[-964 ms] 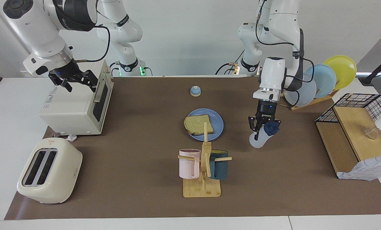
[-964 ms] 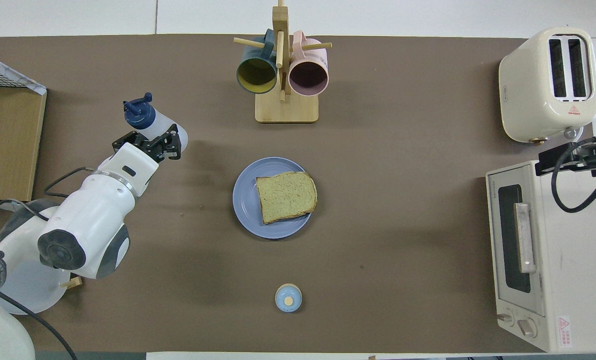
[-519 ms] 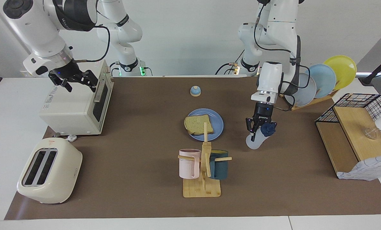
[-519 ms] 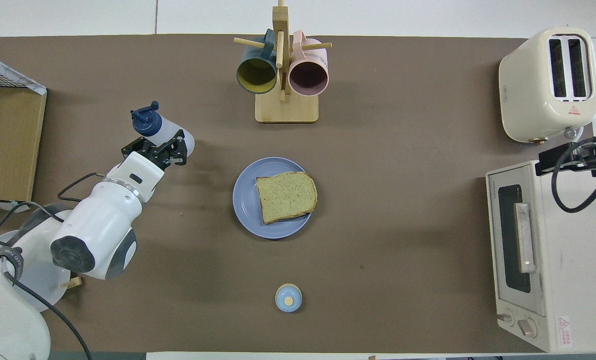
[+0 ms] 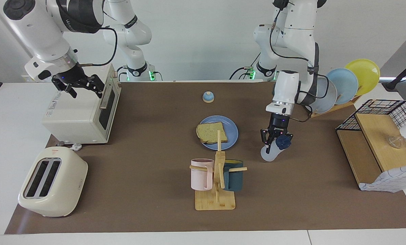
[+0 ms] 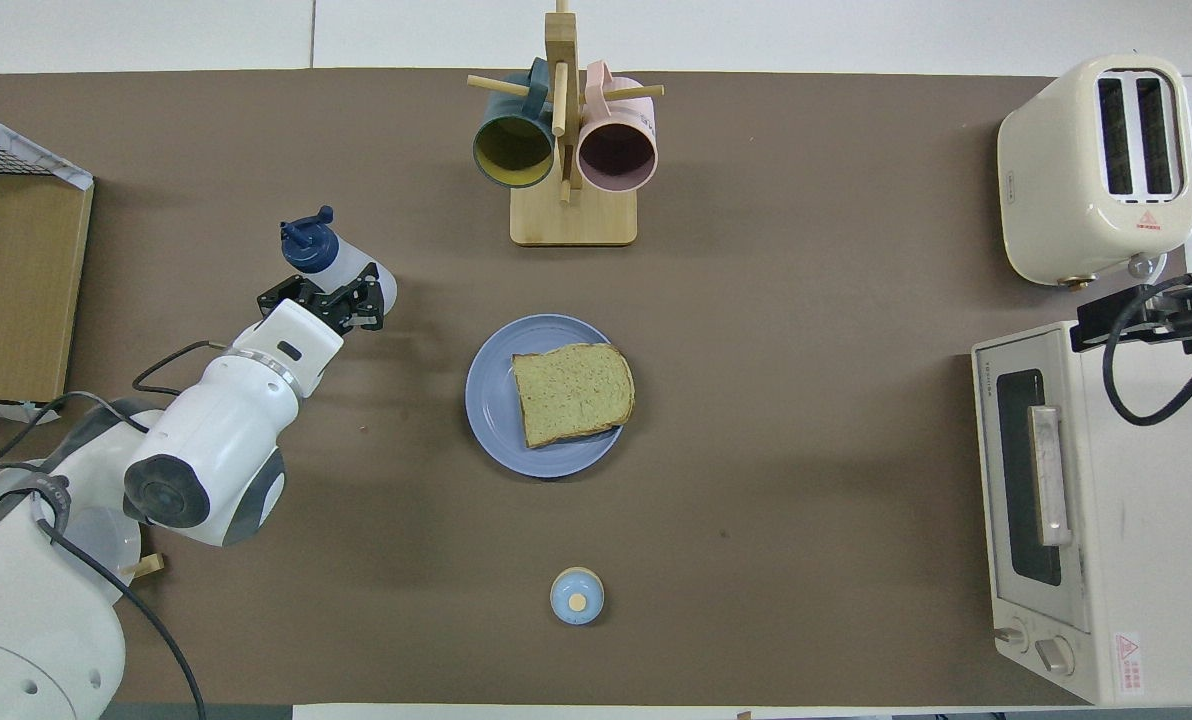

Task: Put bread on plate and add seasoning
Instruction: 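Lower the bottle upright onto the table and open the left gripper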

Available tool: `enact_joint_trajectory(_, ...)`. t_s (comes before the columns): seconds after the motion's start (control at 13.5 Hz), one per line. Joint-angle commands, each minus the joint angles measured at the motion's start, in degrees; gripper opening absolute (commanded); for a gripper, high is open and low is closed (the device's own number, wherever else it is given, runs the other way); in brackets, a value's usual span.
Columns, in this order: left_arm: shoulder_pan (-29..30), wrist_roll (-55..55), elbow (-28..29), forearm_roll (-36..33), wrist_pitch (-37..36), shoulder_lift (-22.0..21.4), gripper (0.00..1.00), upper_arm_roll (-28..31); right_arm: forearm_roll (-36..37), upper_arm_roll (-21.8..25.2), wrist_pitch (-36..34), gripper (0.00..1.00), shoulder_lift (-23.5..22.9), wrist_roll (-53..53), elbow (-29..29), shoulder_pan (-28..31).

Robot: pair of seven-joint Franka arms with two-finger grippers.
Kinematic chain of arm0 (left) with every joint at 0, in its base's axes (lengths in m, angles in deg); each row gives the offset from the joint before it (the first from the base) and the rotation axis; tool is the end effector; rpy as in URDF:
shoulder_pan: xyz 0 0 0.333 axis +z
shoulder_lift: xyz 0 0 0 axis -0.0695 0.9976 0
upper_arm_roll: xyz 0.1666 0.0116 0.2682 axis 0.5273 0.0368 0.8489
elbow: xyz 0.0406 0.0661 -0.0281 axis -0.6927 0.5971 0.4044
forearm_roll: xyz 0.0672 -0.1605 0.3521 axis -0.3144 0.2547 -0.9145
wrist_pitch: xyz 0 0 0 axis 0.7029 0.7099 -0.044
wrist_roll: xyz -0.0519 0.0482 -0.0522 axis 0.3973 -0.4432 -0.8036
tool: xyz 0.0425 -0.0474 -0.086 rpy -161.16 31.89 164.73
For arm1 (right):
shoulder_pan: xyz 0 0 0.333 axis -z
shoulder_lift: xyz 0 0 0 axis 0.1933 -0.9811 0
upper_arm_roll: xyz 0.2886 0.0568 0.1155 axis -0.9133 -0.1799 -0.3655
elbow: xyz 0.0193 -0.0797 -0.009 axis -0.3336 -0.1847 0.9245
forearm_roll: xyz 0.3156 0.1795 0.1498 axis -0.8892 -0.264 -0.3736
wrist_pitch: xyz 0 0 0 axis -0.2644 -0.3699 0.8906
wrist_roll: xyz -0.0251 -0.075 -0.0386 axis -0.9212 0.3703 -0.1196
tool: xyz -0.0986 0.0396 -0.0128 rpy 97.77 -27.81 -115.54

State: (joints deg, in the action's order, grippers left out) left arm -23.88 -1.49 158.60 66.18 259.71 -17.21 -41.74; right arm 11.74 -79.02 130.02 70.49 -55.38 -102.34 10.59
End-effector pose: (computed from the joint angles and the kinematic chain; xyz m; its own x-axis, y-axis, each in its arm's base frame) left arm 0.5250 -0.1503 0.3058 0.6961 -0.0585 0.7156 -0.2069 -0.9708 0.1218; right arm 0.5383 -0.0361 0.5830 0.9946 -0.0447 -0.0934 -0.0449 -0.9990 -0.0004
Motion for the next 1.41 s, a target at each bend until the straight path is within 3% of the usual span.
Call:
enact_joint_trajectory(0.0, 3.09, 0.07, -4.03, -6.62, 1.31, 3.14, 0.00, -0.09, 0.30, -0.50, -0.47, 1.00, 0.53, 0.86, 0.01, 0.55)
enact_joint_trajectory(0.22, 7.14, 0.25, -4.13, -16.48, 1.31, 3.14, 0.00, -0.18, 0.21, -0.50, -0.38, 1.00, 0.53, 0.86, 0.01, 0.55)
enact_joint_trajectory(0.82, 6.88, 0.16, -4.04, -17.02, 1.31, 4.02, 0.00, -0.18, 0.30, -0.50, -0.38, 1.00, 0.53, 0.86, 0.01, 0.55)
enact_joint_trajectory(0.89, 7.06, 0.16, -3.96, -17.11, 1.31, 4.02, 0.10, -0.18, 0.30, -0.50, -0.38, 1.00, 0.53, 0.86, 0.01, 0.55)
enact_joint_trajectory(1.04, 7.06, 0.07, -3.69, -17.02, 1.31, 3.94, 0.57, -0.18, 0.30, -0.50, -0.38, 1.00, 0.53, 0.86, 0.01, 0.55)
enact_joint_trajectory(1.11, 7.06, -0.02, -3.52, -17.02, 1.31, 3.93, 0.71, -0.18, 0.30, -0.50, -0.47, 1.00, 0.53, 0.86, 0.01, 0.55)
enact_joint_trajectory(1.19, 7.06, -0.11, -3.34, -17.02, 1.31, 3.85, 0.79, -0.18, 0.30, -0.50, -0.47, 1.00, 0.53, 0.86, 0.01, 0.55)
enact_joint_trajectory(1.33, 7.15, -0.19, -2.82, -17.02, 1.31, 3.76, 0.86, -0.18, 0.30, -0.50, -0.47, 1.00, 0.53, 0.86, 0.01, 0.55)
